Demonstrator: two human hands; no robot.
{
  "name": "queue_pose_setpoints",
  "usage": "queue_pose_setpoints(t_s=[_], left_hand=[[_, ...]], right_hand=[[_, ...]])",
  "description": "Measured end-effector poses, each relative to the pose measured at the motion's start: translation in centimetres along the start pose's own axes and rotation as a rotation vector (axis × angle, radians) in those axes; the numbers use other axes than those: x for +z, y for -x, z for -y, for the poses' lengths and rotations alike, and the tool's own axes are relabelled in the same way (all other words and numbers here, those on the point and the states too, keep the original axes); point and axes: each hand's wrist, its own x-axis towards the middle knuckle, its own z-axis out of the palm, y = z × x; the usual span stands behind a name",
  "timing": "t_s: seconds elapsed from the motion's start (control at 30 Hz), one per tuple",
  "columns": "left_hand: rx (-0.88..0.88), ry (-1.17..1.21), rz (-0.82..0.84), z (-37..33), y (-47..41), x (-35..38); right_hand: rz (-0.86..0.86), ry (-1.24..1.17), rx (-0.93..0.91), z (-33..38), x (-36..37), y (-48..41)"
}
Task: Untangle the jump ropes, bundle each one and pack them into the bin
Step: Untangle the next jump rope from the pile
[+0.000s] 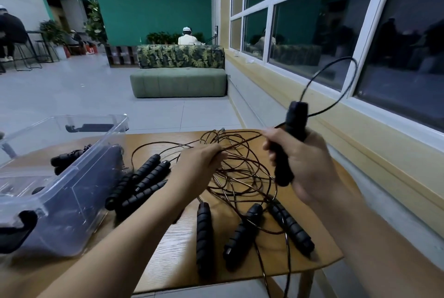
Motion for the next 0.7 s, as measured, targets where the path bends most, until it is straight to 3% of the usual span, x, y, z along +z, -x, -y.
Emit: queue_pose_setpoints(t_s=[0.2,0.47,0.7], left_hand=[[-0.049,-0.021,-0.026,1.4,-0.4,-0.5],[0.068,-0.102,-0.116,-3.9,-0.8,-1.1],[0.142,-0.068,-0.043,-4.8,-0.5,-0.6]], right_hand=[[-0.177,-0.132,0.04,-0.1,-1.4,-1.6],[0.049,-0.101,0.006,-1.1,0.0,-1.1],[0.0,0.212,-0.106,-3.9,1.4,-0.9]])
